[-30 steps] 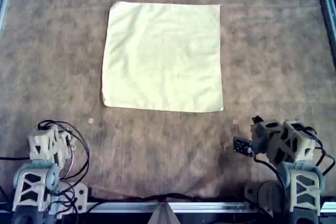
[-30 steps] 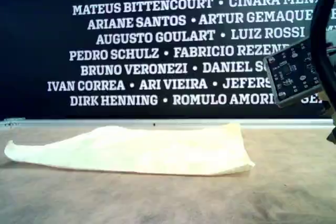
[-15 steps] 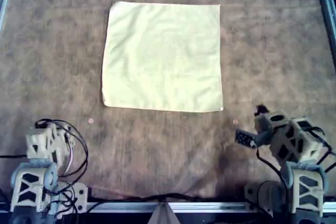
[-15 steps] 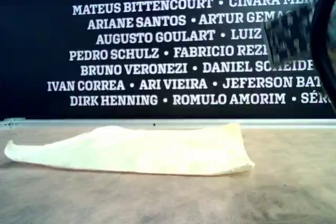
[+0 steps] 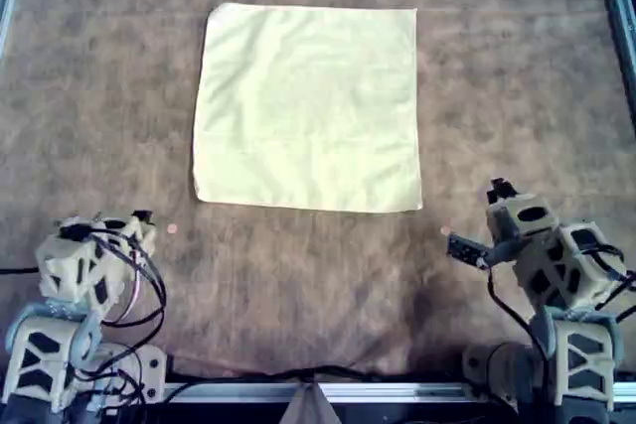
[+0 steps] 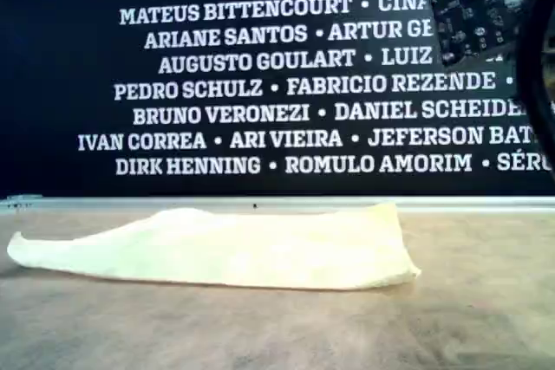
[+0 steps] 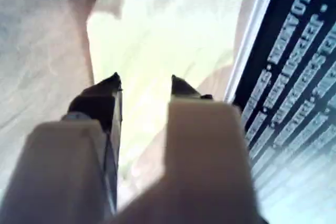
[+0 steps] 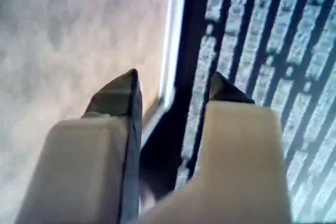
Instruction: Fold a cloth
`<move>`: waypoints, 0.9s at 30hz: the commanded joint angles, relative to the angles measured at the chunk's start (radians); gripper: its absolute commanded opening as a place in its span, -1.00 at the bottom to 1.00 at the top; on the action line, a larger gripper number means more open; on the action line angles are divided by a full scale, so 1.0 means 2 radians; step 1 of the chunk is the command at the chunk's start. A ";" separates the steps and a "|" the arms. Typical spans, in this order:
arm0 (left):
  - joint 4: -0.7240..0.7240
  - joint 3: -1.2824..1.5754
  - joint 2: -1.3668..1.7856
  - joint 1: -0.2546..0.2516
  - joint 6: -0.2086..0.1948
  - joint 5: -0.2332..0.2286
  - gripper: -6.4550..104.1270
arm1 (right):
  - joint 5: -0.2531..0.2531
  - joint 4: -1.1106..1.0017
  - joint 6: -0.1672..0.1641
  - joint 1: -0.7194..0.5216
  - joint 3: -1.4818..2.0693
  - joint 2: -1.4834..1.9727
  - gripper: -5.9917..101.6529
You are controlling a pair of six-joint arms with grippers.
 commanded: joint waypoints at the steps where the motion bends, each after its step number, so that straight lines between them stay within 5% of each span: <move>1: -0.047 -0.033 -0.001 -0.016 0.001 -0.002 -0.26 | -0.002 -0.019 0.001 0.029 -0.042 -0.025 0.09; 11: -0.105 -0.097 -0.272 -0.018 0.003 0.005 -0.25 | -0.005 -0.019 0.002 0.100 -0.228 -0.383 0.11; 27: -0.104 -0.367 -0.668 -0.031 0.005 0.005 -0.24 | 0.005 0.030 0.015 0.145 -0.337 -0.600 0.11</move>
